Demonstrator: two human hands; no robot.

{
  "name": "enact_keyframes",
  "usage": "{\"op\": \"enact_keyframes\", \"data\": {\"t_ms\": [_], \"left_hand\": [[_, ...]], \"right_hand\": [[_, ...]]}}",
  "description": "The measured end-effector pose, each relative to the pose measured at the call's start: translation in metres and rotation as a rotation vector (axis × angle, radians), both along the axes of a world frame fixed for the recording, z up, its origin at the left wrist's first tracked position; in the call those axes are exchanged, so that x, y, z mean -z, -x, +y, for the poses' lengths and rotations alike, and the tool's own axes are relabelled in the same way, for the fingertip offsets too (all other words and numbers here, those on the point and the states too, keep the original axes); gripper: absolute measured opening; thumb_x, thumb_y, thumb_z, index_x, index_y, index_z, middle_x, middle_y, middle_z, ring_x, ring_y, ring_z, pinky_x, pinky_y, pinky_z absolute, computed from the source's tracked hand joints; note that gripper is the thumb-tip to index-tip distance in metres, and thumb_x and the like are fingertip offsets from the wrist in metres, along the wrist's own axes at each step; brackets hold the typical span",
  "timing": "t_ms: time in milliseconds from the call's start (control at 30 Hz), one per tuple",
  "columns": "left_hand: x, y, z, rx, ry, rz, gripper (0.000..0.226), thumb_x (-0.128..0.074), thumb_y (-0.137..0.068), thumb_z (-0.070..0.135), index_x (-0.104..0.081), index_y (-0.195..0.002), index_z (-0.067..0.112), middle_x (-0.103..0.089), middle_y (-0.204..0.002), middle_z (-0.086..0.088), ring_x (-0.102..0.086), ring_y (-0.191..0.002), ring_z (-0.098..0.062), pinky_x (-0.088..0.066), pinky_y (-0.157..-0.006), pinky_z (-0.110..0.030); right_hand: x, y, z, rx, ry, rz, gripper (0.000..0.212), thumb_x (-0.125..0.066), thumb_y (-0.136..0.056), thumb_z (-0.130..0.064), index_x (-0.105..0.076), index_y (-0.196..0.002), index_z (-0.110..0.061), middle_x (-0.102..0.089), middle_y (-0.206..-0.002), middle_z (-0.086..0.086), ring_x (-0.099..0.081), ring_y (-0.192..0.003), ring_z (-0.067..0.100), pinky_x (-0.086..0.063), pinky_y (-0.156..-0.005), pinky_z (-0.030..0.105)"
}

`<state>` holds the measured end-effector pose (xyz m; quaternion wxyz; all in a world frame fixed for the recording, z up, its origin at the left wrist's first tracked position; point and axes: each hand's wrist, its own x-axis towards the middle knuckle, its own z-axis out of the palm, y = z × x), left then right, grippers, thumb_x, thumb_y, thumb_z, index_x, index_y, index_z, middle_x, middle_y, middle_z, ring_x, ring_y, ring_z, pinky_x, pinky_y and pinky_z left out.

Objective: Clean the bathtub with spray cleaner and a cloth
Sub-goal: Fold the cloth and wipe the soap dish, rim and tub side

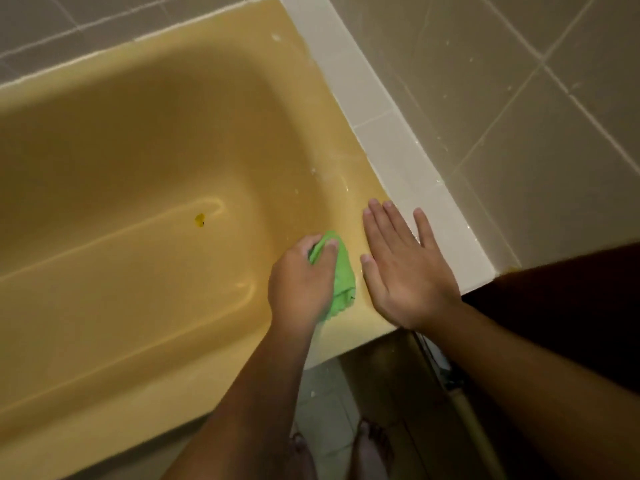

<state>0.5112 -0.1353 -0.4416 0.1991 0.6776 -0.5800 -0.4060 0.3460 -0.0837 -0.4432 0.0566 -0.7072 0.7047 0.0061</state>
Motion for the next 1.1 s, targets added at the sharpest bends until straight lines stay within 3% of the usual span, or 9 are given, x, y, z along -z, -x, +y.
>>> {"op": "enact_keyframes", "data": {"t_ms": [133,200,267,400,467,633,767,933,1100], "left_hand": [[0.032,0.022,-0.073,-0.518,-0.210,0.300,0.054,-0.063,-0.076,0.053,-0.073,-0.109,0.011,-0.076,-0.106,-0.013,-0.072,-0.102,-0.036,-0.058,-0.095,-0.050],[0.042,0.034,-0.114,-0.664,-0.239,0.462,0.032,-0.066,-0.077,0.046,-0.070,-0.091,0.017,-0.076,-0.096,-0.007,-0.073,-0.096,-0.032,-0.059,-0.094,-0.049],[0.030,0.047,-0.136,-0.622,-0.120,0.516,0.017,-0.065,-0.089,0.040,-0.072,-0.093,0.025,-0.076,-0.098,0.004,-0.073,-0.098,-0.022,-0.058,-0.097,-0.043],[0.006,0.050,-0.097,-0.309,0.044,0.584,0.039,-0.067,-0.096,0.040,-0.069,-0.133,0.027,-0.069,-0.131,0.015,-0.062,-0.121,0.002,-0.047,-0.109,-0.025],[0.018,0.038,-0.067,-0.258,0.053,0.542,0.037,-0.066,-0.099,0.035,-0.068,-0.135,0.026,-0.067,-0.133,0.017,-0.059,-0.123,0.006,-0.044,-0.110,-0.019],[0.028,0.053,-0.131,-0.576,0.035,0.441,0.038,-0.055,-0.100,0.036,-0.070,-0.132,0.024,-0.072,-0.126,0.009,-0.065,-0.116,-0.009,-0.048,-0.108,-0.030],[0.010,0.065,-0.100,-0.192,0.240,0.373,0.036,-0.060,-0.102,0.034,-0.066,-0.137,0.031,-0.063,-0.135,0.011,-0.055,-0.124,0.001,-0.036,-0.104,-0.008],[0.017,0.053,-0.101,-0.043,0.361,0.282,0.035,-0.062,-0.101,0.031,-0.069,-0.135,0.026,-0.064,-0.132,0.002,-0.057,-0.127,-0.013,-0.041,-0.111,-0.025],[0.008,0.085,-0.126,0.172,0.503,-0.107,0.039,-0.053,-0.098,0.042,-0.070,-0.131,0.030,-0.066,-0.131,0.003,-0.051,-0.129,-0.022,-0.039,-0.110,-0.050]], "right_hand": [[-0.004,0.000,-0.017,-0.056,0.011,0.012,0.068,-0.018,-0.108,-0.043,-0.012,-0.165,-0.008,-0.009,-0.173,0.008,-0.002,-0.161,0.021,-0.008,-0.128,0.054],[-0.007,0.002,-0.024,-0.075,0.025,0.017,0.068,-0.021,-0.107,-0.043,-0.015,-0.165,-0.007,-0.012,-0.173,0.009,-0.006,-0.161,0.022,-0.011,-0.127,0.054],[-0.008,0.003,-0.029,-0.090,0.030,0.020,0.067,-0.023,-0.107,-0.041,-0.018,-0.164,-0.007,-0.015,-0.172,0.010,-0.009,-0.161,0.022,-0.013,-0.127,0.054],[-0.008,0.004,-0.037,-0.061,0.009,0.010,0.067,-0.020,-0.106,-0.039,-0.019,-0.164,-0.006,-0.015,-0.172,0.010,-0.009,-0.161,0.021,-0.013,-0.128,0.051],[-0.008,0.004,-0.040,-0.032,0.015,-0.009,0.067,-0.022,-0.105,-0.038,-0.020,-0.164,-0.005,-0.017,-0.172,0.012,-0.010,-0.160,0.022,-0.013,-0.128,0.050],[-0.007,0.005,-0.044,-0.037,0.041,-0.048,0.065,-0.029,-0.105,-0.035,-0.024,-0.163,-0.004,-0.020,-0.171,0.011,-0.011,-0.160,0.021,-0.012,-0.129,0.049],[-0.006,0.005,-0.046,-0.017,0.055,-0.076,0.064,-0.027,-0.105,-0.033,-0.025,-0.162,-0.004,-0.022,-0.171,0.010,-0.012,-0.160,0.020,-0.014,-0.129,0.050],[-0.005,0.006,-0.046,-0.004,0.081,-0.088,0.065,-0.026,-0.103,-0.032,-0.029,-0.161,-0.002,-0.026,-0.169,0.013,-0.017,-0.159,0.023,-0.017,-0.128,0.051],[-0.002,0.006,-0.034,0.080,0.118,-0.094,0.067,-0.027,-0.100,-0.030,-0.031,-0.160,0.000,-0.028,-0.168,0.015,-0.020,-0.159,0.026,-0.019,-0.127,0.052]]}}
